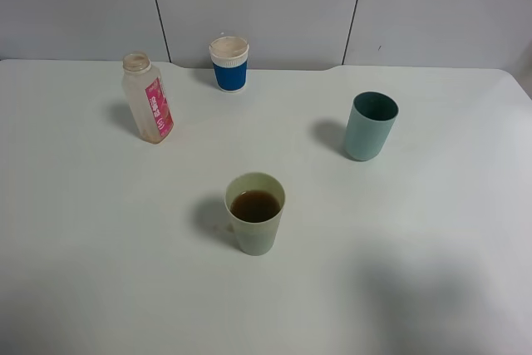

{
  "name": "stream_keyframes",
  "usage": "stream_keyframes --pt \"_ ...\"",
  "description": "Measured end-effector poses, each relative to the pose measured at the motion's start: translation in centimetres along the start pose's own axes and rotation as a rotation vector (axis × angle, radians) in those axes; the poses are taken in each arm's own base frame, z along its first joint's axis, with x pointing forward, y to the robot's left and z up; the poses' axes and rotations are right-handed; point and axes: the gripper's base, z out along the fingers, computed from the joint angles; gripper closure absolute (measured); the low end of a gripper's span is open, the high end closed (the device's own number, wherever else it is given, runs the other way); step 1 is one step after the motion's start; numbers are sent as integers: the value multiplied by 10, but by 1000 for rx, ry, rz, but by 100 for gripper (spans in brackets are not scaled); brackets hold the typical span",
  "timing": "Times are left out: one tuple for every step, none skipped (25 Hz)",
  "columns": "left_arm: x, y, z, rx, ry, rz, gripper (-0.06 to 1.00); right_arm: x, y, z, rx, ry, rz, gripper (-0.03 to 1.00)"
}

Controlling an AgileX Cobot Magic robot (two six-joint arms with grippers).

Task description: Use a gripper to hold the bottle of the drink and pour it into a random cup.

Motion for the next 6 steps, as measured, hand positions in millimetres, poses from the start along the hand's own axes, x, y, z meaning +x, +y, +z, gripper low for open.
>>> stream_keyframes --pt "0 0 0 0 0 0 10 0 0 0 0 0 0 -3" --pt "0 0 0 0 0 0 10 0 0 0 0 0 0 -3" --pt "0 0 0 0 0 0 10 0 0 0 0 0 0 -3" --pt "0 0 0 0 0 0 10 0 0 0 0 0 0 -3" --pt "0 0 0 0 0 0 10 0 0 0 0 0 0 -3" --pt "0 0 0 0 0 0 10 0 0 0 0 0 0 -3"
